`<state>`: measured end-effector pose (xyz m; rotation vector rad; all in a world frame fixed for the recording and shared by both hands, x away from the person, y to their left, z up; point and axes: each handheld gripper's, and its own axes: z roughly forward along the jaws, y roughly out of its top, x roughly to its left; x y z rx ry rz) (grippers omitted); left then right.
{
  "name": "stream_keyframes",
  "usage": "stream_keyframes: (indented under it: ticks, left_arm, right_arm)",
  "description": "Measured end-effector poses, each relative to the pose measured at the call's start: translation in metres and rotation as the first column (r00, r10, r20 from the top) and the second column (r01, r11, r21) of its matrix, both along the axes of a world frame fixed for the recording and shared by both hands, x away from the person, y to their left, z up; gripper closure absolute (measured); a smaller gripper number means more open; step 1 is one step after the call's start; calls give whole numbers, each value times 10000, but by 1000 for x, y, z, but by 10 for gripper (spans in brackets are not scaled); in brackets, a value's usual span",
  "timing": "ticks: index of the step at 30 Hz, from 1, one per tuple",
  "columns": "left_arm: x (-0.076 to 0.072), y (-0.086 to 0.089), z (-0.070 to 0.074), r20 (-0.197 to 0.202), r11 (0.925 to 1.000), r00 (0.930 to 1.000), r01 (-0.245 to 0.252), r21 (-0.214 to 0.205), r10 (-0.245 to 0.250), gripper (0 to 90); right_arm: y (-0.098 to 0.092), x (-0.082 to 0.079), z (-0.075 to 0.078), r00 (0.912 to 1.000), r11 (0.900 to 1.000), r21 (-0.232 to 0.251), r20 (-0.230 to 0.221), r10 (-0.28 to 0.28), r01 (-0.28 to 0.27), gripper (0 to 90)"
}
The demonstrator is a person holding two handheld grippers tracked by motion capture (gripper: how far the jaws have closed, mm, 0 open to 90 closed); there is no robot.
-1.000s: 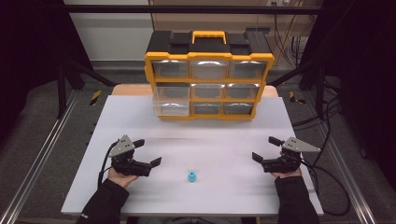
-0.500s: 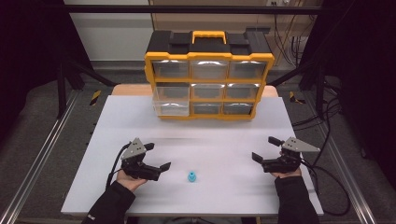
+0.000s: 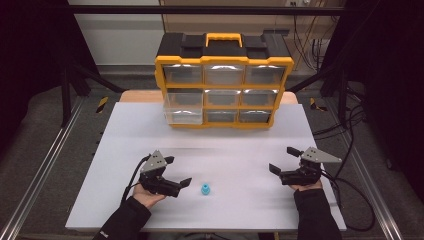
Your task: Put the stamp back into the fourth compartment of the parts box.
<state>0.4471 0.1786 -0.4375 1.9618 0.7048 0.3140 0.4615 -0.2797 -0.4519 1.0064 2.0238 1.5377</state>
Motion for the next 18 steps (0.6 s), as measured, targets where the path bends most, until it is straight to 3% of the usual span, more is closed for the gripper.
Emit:
stream_keyframes:
  ticks: [18]
  left_arm:
    - [-5,-30,-9,-401,9973,9974,607,415,-591,10]
  right_arm:
    - [0,0,0,10000,10000,-41,-44,18,-18,1]
